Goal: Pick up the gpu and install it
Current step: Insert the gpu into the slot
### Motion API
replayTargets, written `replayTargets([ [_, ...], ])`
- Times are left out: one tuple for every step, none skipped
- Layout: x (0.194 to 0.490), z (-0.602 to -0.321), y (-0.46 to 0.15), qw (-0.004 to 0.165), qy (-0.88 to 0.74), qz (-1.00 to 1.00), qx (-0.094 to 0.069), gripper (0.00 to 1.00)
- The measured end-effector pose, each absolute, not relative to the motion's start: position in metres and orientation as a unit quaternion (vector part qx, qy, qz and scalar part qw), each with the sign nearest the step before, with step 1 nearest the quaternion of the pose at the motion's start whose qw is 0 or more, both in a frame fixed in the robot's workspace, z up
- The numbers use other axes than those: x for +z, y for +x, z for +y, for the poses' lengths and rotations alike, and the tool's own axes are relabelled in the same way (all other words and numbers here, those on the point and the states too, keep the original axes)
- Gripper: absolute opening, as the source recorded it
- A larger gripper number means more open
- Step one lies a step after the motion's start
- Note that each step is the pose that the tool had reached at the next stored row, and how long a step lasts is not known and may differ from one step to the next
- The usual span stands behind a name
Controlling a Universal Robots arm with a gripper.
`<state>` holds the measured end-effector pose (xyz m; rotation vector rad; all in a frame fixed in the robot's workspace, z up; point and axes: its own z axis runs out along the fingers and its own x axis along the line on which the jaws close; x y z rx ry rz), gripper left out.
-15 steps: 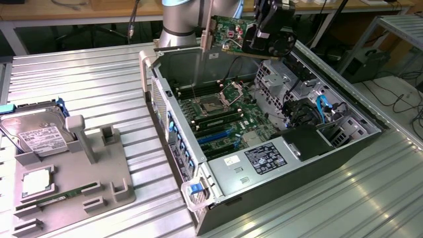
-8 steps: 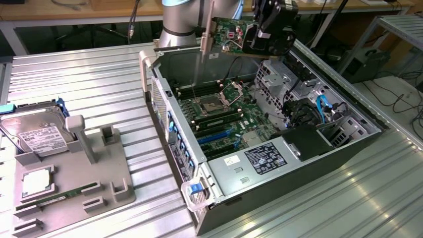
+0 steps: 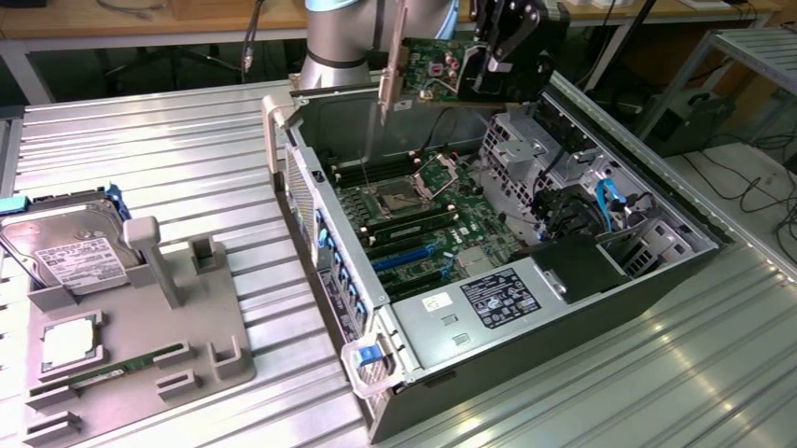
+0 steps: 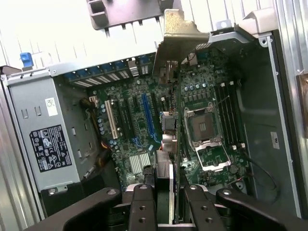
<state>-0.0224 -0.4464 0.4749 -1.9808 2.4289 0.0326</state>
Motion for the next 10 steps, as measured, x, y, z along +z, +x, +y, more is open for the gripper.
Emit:
replayTargets([
  [0.4749,-0.4464,-0.0224,0.004,-0.639,0.769,0.010,0.28],
  [0.4749,-0.4464,-0.0224,0.003,-0.644,0.765,0.010,0.28],
  [0.4749,-0.4464,-0.0224,0.003,-0.648,0.761,0.010,0.28],
  [0.4749,-0.4464,-0.0224,0.003,-0.656,0.755,0.010,0.28],
  [0.4749,-0.4464,-0.0224,0.003,-0.662,0.750,0.011,0.28],
  [0.4748,-0.4464,-0.0224,0.003,-0.668,0.744,0.011,0.28],
  [0.4747,-0.4464,-0.0224,0.003,-0.681,0.733,0.011,0.28],
  [0.4746,-0.4464,-0.0224,0.003,-0.688,0.726,0.011,0.28],
  [0.4746,-0.4464,-0.0224,0.003,-0.692,0.722,0.011,0.28],
  [0.4746,-0.4464,-0.0224,0.003,-0.697,0.717,0.011,0.28],
])
